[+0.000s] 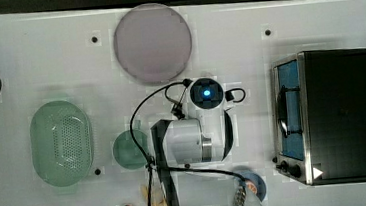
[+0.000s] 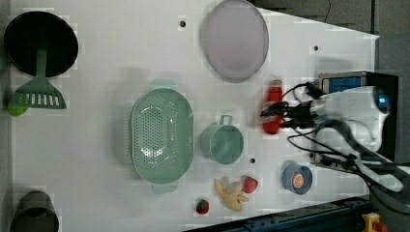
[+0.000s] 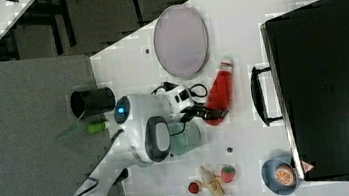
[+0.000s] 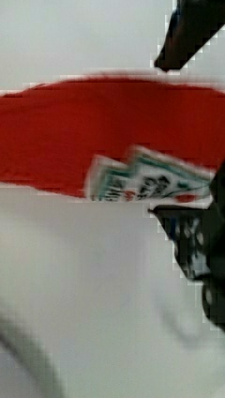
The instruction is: Pick ketchup from strainer and place it on the table
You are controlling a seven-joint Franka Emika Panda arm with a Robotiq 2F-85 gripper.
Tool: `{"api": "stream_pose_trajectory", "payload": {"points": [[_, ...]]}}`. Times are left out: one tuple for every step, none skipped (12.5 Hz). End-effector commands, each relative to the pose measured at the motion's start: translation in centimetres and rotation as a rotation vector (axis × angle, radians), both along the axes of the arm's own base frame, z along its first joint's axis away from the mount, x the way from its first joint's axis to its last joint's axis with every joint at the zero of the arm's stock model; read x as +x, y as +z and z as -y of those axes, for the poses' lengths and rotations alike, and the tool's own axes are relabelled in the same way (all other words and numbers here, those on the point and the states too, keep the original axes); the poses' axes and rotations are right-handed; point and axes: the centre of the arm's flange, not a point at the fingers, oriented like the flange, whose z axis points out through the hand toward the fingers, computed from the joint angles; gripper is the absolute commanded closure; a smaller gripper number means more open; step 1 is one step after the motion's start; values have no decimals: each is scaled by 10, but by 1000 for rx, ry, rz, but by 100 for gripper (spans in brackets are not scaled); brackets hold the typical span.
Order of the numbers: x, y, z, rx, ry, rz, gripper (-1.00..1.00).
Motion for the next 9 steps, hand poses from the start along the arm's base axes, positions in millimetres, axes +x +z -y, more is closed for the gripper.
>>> {"api": "stream_pose_trajectory", "payload": {"points": [[22,41,-1,-14,46,117,-100],[27,58,-1,-21,47,152,-100],[36,84,-2,-30,48,202,-100],[43,113,-2,-42,48,252,-100],[48,143,-1,-55,46,285,-100],[51,173,-1,-69,42,300,-100],[53,202,-2,-81,29,300,-100],[54,231,-2,-93,-1,286,-100],[54,257,-2,-104,-47,259,-100]]}}
